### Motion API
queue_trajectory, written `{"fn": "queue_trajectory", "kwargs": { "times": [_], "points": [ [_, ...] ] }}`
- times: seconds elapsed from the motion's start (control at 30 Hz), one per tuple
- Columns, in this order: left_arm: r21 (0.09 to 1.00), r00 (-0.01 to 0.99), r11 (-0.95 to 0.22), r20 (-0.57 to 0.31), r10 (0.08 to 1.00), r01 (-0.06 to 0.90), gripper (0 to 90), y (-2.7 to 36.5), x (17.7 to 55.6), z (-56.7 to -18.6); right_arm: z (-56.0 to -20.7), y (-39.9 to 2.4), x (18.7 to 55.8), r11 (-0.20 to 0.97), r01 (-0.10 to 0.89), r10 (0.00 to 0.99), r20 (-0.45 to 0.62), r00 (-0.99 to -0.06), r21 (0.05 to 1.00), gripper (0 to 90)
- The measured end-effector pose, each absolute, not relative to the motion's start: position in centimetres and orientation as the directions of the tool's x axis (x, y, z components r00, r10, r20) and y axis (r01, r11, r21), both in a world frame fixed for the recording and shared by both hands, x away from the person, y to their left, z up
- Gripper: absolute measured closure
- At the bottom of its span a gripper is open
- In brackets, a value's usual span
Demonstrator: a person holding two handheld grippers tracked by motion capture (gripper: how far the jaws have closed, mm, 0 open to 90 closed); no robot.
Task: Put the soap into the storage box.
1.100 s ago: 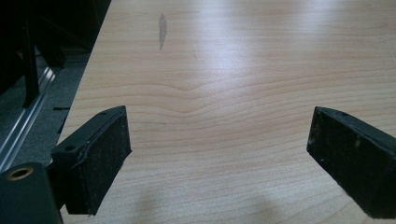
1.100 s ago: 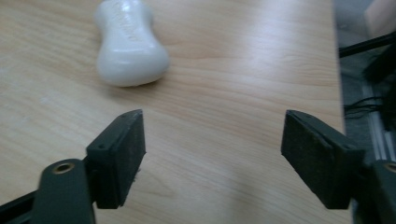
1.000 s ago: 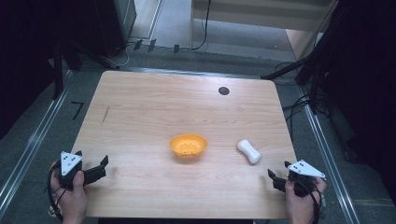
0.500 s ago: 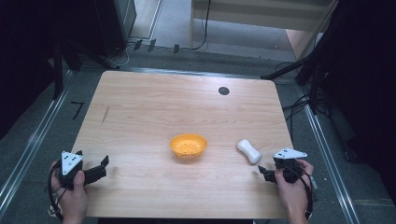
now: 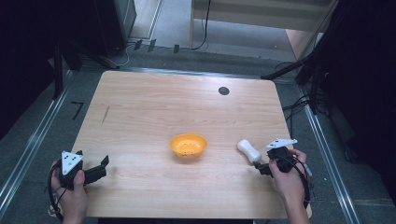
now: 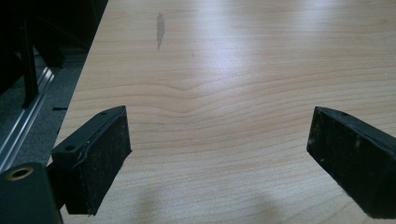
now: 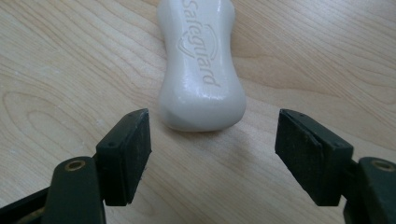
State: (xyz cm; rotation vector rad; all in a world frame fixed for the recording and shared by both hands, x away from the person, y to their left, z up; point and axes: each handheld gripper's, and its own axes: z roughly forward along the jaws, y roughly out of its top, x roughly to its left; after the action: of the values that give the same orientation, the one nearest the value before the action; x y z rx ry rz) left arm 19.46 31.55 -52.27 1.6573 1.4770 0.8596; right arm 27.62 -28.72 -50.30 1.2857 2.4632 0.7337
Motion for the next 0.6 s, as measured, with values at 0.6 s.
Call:
{"fn": "queue_trajectory", "kwargs": {
  "times": [0.6],
  "points": [
    [0.867, 0.109, -0.052, -0.002, 0.994, 0.495, 6.8, 31.6, 19.5, -52.3, -49.6, -26.9, 30.4, 0.485, 0.735, 0.828, 0.022, -0.560, 0.474, 30.6]
  ]
}}
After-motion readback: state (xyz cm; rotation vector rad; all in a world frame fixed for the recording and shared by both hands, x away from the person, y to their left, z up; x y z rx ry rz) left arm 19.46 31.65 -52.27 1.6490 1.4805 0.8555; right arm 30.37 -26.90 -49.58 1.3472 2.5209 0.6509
